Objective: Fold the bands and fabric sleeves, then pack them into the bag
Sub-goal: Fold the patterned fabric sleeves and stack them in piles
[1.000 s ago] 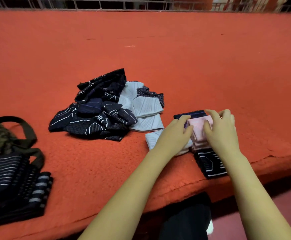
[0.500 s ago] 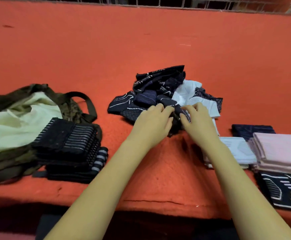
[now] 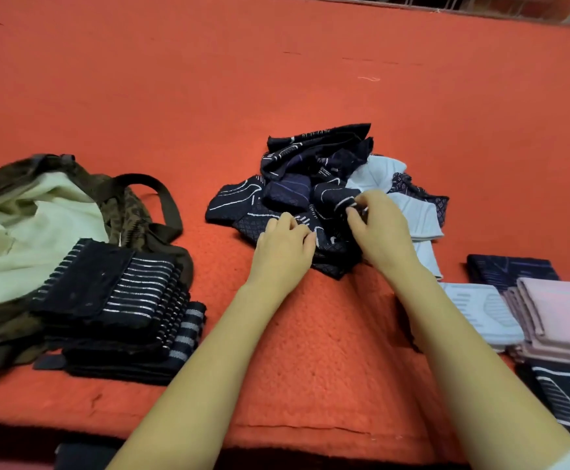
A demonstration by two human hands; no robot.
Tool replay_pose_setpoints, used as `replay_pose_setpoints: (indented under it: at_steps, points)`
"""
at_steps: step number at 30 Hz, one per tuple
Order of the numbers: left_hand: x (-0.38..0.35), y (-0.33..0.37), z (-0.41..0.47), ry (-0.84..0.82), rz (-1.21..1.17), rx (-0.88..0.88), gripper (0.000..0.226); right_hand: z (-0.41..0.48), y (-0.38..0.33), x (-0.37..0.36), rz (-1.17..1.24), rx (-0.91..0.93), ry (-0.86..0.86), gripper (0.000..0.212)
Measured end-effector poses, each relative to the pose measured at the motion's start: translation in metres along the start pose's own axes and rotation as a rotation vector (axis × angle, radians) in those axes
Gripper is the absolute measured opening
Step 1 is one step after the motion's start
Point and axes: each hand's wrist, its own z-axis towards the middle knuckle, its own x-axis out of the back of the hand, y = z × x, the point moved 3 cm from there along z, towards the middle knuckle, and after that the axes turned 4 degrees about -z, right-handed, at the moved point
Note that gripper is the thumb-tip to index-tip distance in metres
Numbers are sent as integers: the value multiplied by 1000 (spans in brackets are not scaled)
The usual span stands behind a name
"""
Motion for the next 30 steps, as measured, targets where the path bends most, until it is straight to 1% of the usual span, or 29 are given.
replay_pose_setpoints:
  at_steps: [2,4,6,8,10,12,14,15,18,20,22,26,28,30]
  points:
    - [7,0,5,55,-166,65,28,-3,-6,11,133,49,39,10]
    - [18,3,9,100,-272,119,31,-7,-15,24,247,92,62,10]
    - [26,7,12,90,-359,165,36,-12,-25,39,432,108,49,13]
    - [32,13,11,63,-540,205,38,-16,-31,49,575,99,30,18]
    - [35,15,6,64,-791,231,48,-22,-34,52,532,79,62,17]
    - [39,14,-2,116,-907,219,63,-29,-32,52,384,66,135,16]
    - [39,10,-11,113,-915,212,67,-38,-32,47,270,72,171,15]
    - [40,8,-16,100,-914,209,65,-43,-32,44,272,73,162,14]
    - [49,5,-36,66,-880,145,55,-59,-32,30,472,-30,89,10]
    - [51,2,-49,5,-889,110,60,-71,-32,21,553,-83,74,13]
    - [51,-1,-58,-36,-924,70,64,-81,-33,14,621,-90,44,21]
    - [64,-5,-61,8,-952,25,64,-92,-39,12,773,-52,-21,41]
    - [73,-3,-57,5,-960,-29,57,-92,-40,13,815,-35,-3,42]
    - [70,-6,-50,20,-865,14,59,-91,-35,2,809,-76,30,42]
